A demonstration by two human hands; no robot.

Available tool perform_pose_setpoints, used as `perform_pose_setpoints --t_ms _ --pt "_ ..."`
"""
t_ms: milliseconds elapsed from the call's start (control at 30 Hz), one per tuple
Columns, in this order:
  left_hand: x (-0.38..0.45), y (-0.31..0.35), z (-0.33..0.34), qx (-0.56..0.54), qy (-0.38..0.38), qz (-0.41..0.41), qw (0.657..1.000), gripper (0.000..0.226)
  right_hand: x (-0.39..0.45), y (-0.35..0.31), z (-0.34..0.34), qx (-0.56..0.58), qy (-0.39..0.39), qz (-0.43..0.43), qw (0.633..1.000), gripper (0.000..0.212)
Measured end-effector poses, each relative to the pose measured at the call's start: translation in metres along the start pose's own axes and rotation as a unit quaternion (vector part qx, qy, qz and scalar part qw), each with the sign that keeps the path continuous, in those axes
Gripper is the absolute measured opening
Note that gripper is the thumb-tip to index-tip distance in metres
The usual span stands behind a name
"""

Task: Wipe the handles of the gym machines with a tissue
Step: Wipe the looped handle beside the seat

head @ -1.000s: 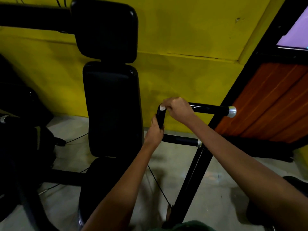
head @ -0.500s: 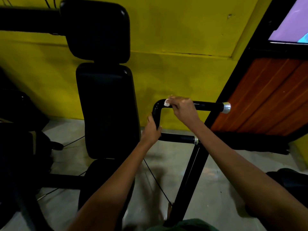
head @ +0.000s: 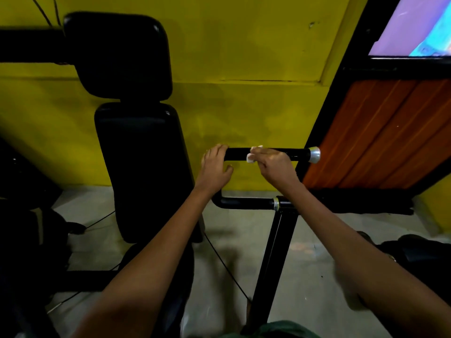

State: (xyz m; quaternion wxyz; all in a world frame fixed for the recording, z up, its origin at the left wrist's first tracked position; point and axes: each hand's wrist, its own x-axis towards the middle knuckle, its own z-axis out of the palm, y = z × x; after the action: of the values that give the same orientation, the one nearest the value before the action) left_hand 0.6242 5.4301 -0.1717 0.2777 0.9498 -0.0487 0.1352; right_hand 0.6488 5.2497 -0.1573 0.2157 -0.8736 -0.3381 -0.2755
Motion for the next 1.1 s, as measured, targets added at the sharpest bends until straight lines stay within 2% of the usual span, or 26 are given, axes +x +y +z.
perform_pose_setpoints --t_ms 100,200,367,567,700,933,1100 --pt "-0.004 -0.005 0.006 0.002 -0.023 0.0 1.0 0.07 -0.012 0.021 -0.017 -0.005 0.037 0.046 0.998 0.02" --pt "-0.008 0.0 0.012 -0.012 0.009 -0.013 1.0 0.067 -0.006 0.016 -0.015 0.012 0.056 0.1 0.993 0.02" --pt "-0.007 0.008 0.016 -0.016 0.032 -0.046 0.998 0.059 -0.022 0.02 -0.017 0.022 0.011 0.046 0.999 0.021" --pt "-0.007 0.01 0.016 -0.02 0.037 -0.053 0.998 0.06 -0.022 0.032 -0.034 0.013 0.087 0.132 0.987 0.023" --pt "-0.008 0.011 0.016 -0.015 0.039 -0.053 0.998 0.062 -0.033 0.033 -0.027 0.022 0.031 0.092 0.995 0.024" --pt "-0.009 0.01 0.014 -0.013 0.032 -0.054 0.998 0.063 -0.036 0.055 -0.045 -0.004 0.094 0.149 0.984 0.02" --pt "-0.008 0.009 0.015 -0.014 0.029 -0.058 0.998 0.063 -0.051 0.058 -0.046 -0.014 0.051 0.097 0.994 0.021"
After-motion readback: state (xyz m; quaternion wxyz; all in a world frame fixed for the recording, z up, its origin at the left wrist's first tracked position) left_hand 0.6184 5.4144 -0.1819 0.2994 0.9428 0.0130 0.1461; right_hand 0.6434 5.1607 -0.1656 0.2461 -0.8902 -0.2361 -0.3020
